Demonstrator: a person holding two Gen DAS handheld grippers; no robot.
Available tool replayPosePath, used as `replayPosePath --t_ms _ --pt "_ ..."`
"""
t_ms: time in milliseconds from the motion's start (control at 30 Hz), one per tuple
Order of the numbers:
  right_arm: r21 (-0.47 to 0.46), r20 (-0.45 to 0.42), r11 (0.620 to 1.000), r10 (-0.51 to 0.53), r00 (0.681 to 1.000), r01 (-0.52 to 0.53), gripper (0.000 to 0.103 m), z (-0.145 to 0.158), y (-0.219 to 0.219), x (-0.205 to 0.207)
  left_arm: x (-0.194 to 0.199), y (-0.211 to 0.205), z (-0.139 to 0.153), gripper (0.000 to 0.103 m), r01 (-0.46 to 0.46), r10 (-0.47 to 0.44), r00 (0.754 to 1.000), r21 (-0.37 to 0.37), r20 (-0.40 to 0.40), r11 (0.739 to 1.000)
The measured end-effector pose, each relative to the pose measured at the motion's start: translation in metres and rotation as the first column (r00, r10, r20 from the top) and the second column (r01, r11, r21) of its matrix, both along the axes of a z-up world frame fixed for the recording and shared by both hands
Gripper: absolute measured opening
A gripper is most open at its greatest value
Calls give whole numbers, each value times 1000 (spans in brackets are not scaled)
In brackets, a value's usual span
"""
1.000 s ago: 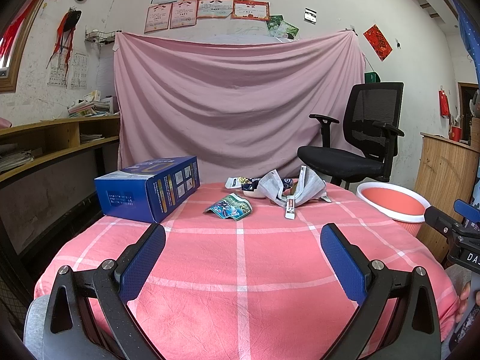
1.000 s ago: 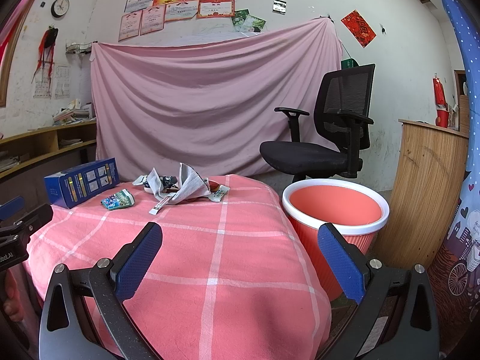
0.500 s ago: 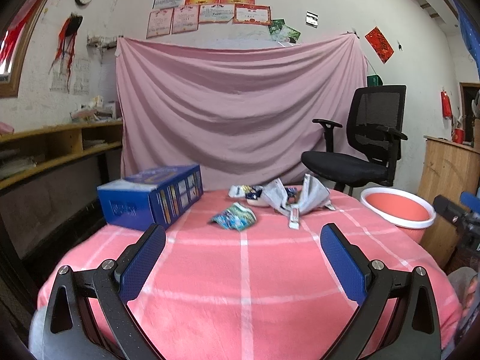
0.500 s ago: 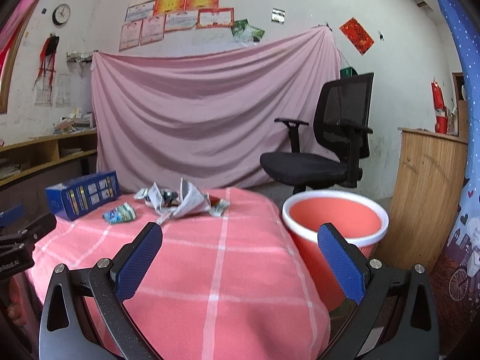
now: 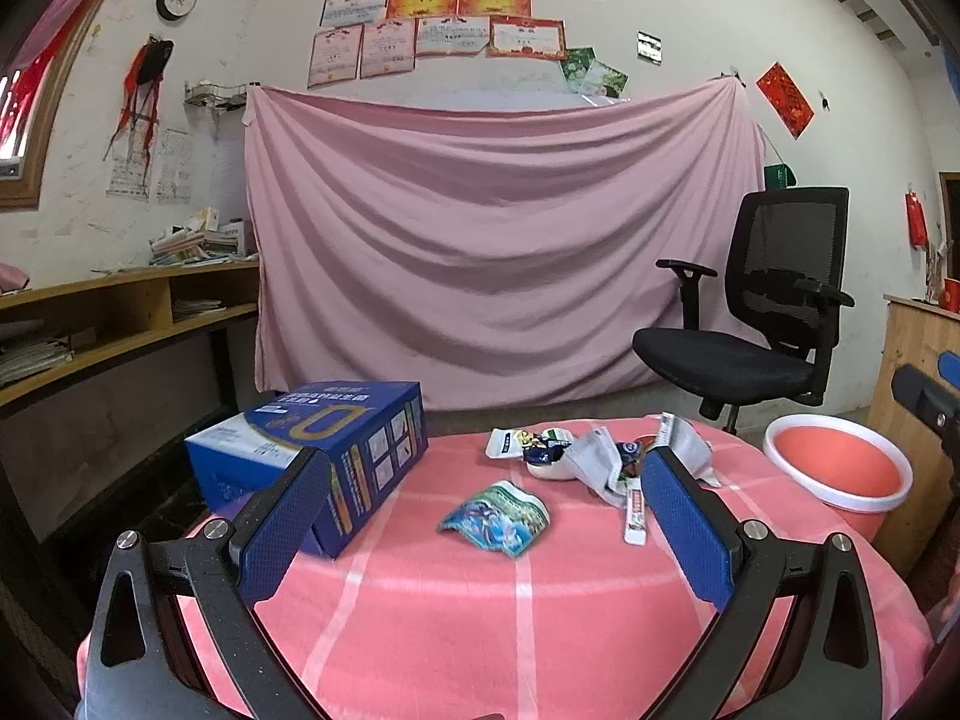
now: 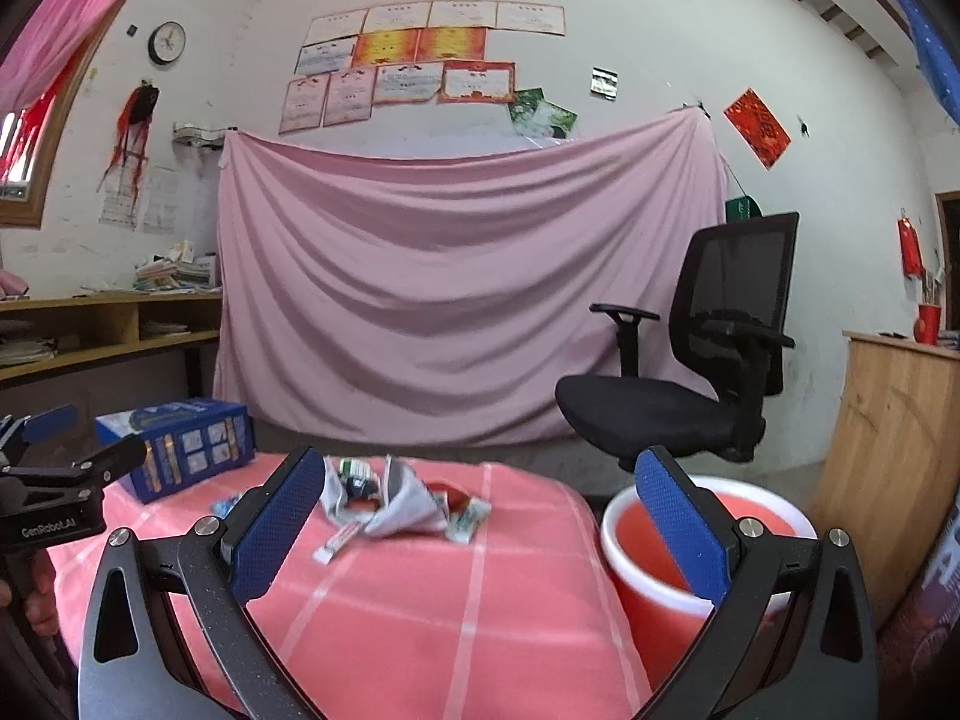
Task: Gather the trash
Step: 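Grasp the green snack wrapper with the left gripper while the right grasps the white tube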
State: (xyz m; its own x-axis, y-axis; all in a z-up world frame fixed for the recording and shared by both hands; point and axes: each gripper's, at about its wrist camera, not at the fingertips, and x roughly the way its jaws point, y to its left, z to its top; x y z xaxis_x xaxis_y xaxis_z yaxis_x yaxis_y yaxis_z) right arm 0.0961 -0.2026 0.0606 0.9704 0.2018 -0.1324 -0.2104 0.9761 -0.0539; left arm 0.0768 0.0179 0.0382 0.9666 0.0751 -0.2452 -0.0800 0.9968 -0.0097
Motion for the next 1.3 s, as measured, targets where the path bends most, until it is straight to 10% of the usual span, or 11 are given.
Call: replayPosePath --t_ms 433,633,800,1300 --pt "36 -162 997 73 984 -68 103 -11 29 75 85 32 -18 99 88 -88 982 -6 -167 996" --pt "23 -303 991 132 944 -131 98 -30 46 98 121 33 -48 77 150 -150 930 -24 -336 988" --pt "46 -474 978 202 857 -205 73 -52 60 123 143 35 -64 58 184 -201 868 -81 -454 980" --pt "115 -721 951 280 634 -288 38 -93 91 169 172 46 -68 58 259 -275 777 -112 -566 959"
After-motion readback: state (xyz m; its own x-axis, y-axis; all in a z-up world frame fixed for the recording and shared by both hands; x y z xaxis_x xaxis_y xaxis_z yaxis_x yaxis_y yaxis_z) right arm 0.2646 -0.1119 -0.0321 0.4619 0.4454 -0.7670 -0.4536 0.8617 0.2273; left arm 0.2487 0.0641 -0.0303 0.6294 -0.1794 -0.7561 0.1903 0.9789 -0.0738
